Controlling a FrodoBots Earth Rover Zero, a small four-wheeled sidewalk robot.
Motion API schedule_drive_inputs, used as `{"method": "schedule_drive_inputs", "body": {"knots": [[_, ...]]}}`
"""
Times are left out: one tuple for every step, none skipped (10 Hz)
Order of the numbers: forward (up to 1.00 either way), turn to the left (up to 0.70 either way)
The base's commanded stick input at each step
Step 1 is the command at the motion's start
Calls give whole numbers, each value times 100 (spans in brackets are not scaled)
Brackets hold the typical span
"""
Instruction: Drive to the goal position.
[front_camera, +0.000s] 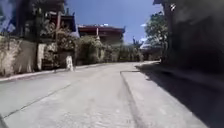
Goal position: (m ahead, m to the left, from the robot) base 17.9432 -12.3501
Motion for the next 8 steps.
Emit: {"method": "schedule_drive_inputs", "body": {"knots": [[100,-40],[100,-40],[100,-40],[100,-33],[100,-10],[100,2],[100,8],[100,6]]}}
